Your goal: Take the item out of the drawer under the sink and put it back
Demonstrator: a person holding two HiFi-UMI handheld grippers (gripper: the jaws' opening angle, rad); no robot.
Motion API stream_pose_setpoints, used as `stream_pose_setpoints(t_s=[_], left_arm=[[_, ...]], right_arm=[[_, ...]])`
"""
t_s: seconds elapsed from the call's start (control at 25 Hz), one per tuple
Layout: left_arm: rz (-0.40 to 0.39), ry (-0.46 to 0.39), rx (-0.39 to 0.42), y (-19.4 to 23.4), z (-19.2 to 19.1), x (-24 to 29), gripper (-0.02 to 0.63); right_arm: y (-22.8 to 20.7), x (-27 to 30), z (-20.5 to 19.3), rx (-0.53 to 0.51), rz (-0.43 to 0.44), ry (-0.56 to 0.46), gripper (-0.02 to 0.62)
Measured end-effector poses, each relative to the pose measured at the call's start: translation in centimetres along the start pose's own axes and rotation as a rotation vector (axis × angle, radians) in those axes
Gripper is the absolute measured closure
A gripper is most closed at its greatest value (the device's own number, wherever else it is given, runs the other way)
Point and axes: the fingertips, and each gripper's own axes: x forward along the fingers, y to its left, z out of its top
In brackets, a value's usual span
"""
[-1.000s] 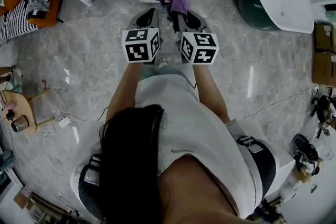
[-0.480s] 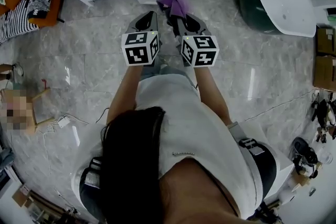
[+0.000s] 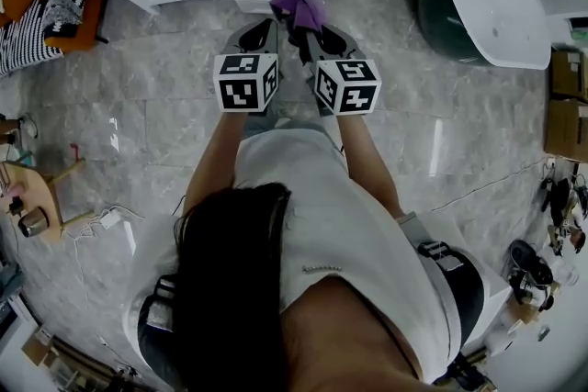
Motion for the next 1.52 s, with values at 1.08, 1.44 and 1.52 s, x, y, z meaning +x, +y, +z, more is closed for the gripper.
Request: stream_pose_setpoints(t_s=[1.08, 1.44, 1.52], left_arm=[[-0.067, 0.117, -0.083, 11.5, 5.3, 13.4, 0.601], [-0.121, 0.185, -0.051, 13.8, 6.2, 17.9, 0.601], [-0.130, 0.198, -0.052, 14.2, 6.3, 18.6, 0.601]], right_arm=[[-4.7, 16.4, 3.8, 0.006, -0.109, 0.185, 0.552], [-6.5, 21.5, 3.1, 0.031, -0.135, 0.271, 0.552], [-7.0, 22.7, 2.9, 0.010, -0.123, 0.302, 0.552]])
